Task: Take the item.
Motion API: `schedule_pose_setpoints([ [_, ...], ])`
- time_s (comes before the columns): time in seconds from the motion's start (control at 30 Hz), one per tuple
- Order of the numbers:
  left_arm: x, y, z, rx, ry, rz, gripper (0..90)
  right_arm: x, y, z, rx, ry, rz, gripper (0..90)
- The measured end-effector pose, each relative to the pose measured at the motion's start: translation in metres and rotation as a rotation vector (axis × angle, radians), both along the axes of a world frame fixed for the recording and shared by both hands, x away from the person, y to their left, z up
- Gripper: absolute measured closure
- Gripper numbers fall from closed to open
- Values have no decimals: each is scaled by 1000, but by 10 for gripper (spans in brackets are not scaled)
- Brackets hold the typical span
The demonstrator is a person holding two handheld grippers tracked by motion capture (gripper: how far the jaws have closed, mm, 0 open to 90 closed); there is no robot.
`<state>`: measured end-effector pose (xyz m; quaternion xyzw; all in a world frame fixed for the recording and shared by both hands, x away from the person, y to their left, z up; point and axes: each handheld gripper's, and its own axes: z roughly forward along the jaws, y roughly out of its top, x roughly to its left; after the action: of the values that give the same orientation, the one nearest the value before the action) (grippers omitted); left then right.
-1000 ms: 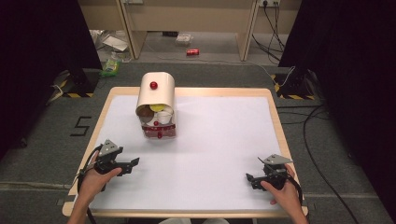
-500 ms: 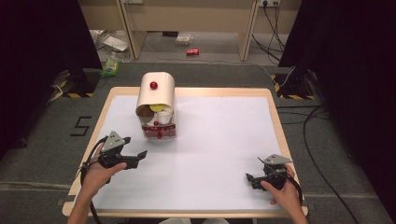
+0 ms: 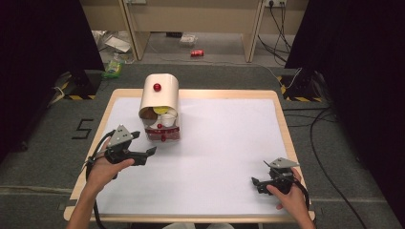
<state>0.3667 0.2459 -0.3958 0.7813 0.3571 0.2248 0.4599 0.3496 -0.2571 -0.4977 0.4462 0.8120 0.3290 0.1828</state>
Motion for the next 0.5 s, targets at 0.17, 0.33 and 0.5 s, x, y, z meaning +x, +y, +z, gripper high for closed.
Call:
schedule_pose_setpoints([
  [0.17,3,-8,8,-4,-7,-20,151,0,0,0,0,0,0,1],
  [0.33,9,-16,17,10,-26,-34,152,0,0,0,0,0,0,1],
  [0.5,15,-24,27,23,-49,-42,152,0,0,0,0,0,0,1],
])
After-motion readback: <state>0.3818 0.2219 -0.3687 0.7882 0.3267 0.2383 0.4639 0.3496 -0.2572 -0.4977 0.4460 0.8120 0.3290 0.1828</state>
